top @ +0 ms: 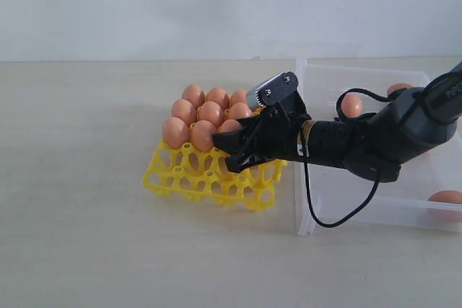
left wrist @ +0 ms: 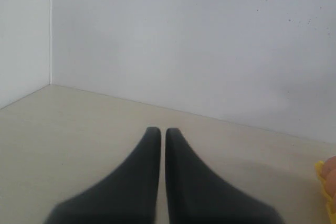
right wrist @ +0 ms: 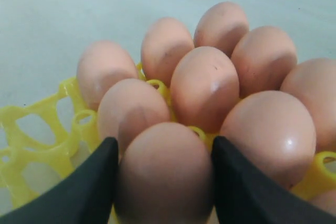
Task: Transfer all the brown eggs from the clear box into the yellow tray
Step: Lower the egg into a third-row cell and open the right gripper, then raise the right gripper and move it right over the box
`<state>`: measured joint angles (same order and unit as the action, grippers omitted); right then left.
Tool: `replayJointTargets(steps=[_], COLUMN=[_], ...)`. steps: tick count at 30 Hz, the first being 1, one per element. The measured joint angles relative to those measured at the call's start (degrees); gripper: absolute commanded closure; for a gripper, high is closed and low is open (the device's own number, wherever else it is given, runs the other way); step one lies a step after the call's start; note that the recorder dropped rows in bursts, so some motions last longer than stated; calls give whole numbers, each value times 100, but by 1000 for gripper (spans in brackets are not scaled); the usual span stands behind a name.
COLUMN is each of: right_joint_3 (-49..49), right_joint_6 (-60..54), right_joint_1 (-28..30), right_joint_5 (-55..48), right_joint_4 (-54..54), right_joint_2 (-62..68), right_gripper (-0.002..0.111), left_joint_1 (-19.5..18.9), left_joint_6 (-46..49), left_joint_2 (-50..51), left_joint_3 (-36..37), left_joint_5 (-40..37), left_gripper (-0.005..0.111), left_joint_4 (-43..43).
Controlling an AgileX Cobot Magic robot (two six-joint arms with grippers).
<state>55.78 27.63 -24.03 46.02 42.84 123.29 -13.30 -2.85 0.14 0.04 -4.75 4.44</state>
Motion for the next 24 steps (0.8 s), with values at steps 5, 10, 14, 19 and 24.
replayJointTargets(steps=[5,10,14,19,24], right_joint_3=[14,14,2,-11,-11], right_joint_6=[10,-3,-3,208,637], right_joint_1=[0,0,0,0,0], right_joint_5=[-11,-47,-247,-367,-566], right_joint_4=[11,-92,-126,-149,-92], right_joint_2=[0,-25,-168,-677,-1377], right_gripper=[44,44,44,45,45], left_joint_1=[0,0,0,0,0], left_joint_6=[0,0,0,0,0], left_joint_2=[0,0,0,0,0], left_joint_3=[0,0,0,0,0], left_joint_5=[0,0,0,0,0], left_gripper=[103,103,103,103,103], left_joint_4=[0,0,0,0,0])
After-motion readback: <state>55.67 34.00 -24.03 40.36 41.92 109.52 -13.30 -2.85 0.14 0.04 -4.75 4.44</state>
